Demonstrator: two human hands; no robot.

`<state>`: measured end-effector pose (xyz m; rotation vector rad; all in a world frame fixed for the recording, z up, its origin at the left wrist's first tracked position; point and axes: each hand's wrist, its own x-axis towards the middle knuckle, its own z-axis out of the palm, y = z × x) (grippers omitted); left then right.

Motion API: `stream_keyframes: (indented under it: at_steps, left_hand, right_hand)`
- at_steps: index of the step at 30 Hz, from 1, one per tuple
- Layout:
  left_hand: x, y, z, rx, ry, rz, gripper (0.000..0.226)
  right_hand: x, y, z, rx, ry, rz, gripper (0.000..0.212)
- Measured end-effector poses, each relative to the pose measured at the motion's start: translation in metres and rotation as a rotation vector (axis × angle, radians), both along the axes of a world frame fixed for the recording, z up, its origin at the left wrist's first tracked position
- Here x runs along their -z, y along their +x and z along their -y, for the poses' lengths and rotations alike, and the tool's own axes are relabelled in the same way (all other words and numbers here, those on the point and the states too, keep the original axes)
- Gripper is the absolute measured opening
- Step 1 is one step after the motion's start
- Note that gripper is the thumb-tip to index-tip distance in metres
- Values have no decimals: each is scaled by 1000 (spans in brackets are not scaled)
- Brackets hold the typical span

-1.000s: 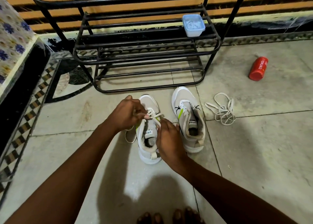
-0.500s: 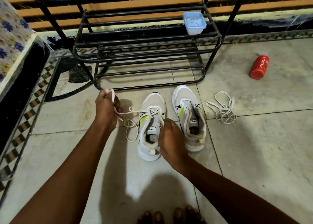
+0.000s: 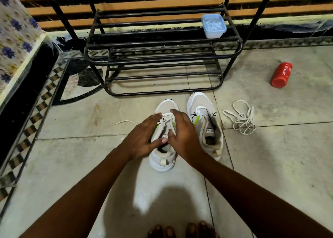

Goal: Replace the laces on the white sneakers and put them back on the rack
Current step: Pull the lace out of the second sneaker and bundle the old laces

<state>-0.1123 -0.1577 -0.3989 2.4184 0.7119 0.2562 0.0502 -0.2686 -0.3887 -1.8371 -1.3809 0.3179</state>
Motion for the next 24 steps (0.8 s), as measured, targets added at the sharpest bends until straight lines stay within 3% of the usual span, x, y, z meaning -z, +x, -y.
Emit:
stream_keyframes:
  at_steps: [3,6,9,11,13,17,19,20,24]
  left_hand:
    - [16,-1,9,-35,-9,50,82]
    - [21,2,13,-107,-7,77,79]
    - [26,2,14,-123,-13,68,78]
    - [28,0,14,-114,16,45,79]
    - [28,0,14,-104,72,20,80]
    - [26,2,14,-78,127,-1,78]
    - [27,2,14,-79,139,-3,78]
    - [27,1,14,-83,138,-9,78]
    - [25,2,15,-91,144,-35,80]
  right_hand:
    - [-15,12,-30,-135,-239,132,49]
    - [-28,19,-55,-278,-444,478,28]
    - [-26,15,-67,-341,-505,568,26]
    - [-20,16,-67,-342,-430,562,23]
    - [-14,24,-62,-214,-316,349,22]
    - [-10,35,-54,402,-142,-547,10]
    - [-13,30,-57,405,-155,-845,11]
    - [-16,31,-58,305,-177,-814,10]
    - [-40,61,-57,-258,-342,-123,11]
